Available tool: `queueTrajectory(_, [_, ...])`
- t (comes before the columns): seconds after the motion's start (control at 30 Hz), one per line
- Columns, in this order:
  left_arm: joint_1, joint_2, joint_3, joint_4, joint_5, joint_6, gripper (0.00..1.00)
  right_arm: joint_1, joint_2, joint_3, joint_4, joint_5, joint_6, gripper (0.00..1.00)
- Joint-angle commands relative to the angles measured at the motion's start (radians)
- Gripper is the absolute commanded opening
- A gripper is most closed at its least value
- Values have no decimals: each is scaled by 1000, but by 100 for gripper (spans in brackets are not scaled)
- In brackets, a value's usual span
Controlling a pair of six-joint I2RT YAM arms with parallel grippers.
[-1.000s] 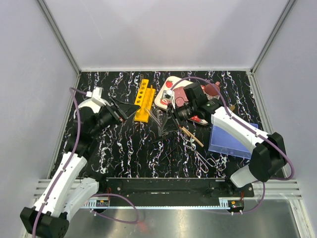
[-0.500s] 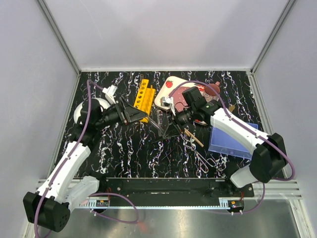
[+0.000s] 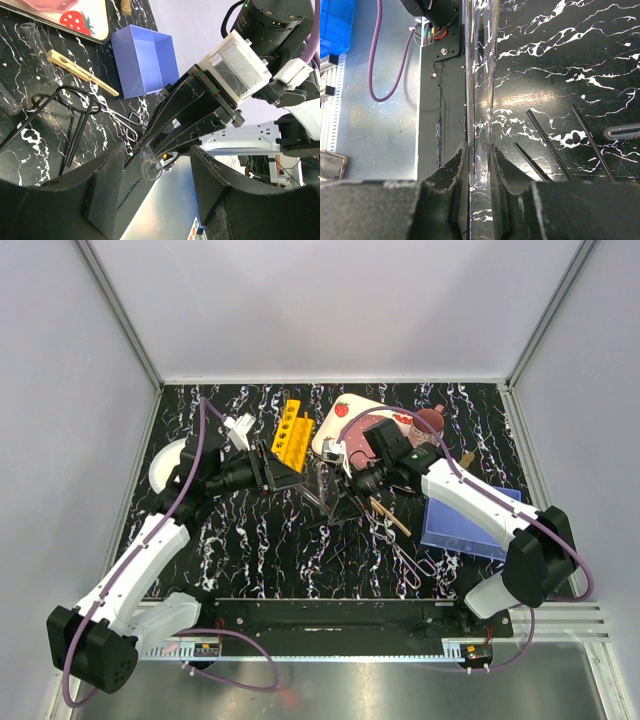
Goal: Organize the chemistry lab equipment
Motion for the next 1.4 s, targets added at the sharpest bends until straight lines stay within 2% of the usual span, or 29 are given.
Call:
queueTrajectory(0.0, [-17,10,53,16,-16,29,53,12,-4,29,0,-2,-29,14])
queueTrajectory(0.37, [-28,24,55,-7,2,59,41,14,-5,27,-3,-5,-32,14])
queueTrajectory(0.67, [-30,33,61,-9,28,67,16,14,-2,29,-6,-6,-33,16])
queueTrajectory(0.8, [-30,38,82,-48,28,107,8,12,-11,29,-12,15,-38,32])
queueTrajectory(0.83, [-30,40,100,-92,5,121,8,12,-13,30,-16,20,-50,49])
queueTrajectory(0.9, [-27,41,123,-140,-30,168,8,11,-25,32,-38,43,-68,68])
queueTrajectory(0.93, [-21,43,151,-194,-73,186,8,8,-31,36,-46,55,-96,87])
queueTrajectory(1.0, [-4,53,180,-241,-122,242,8,-20,-51,38,-70,76,-113,100])
queueTrajectory(1.07, [31,69,231,-309,-203,309,8,-70,-74,40,-84,61,-130,100])
queueTrajectory(1.2, [88,147,332,-374,-337,397,8,-304,-128,11,-89,7,-130,100])
queueTrajectory(1.37, [119,318,501,-390,-485,481,9,-402,-249,-143,-32,72,-187,100])
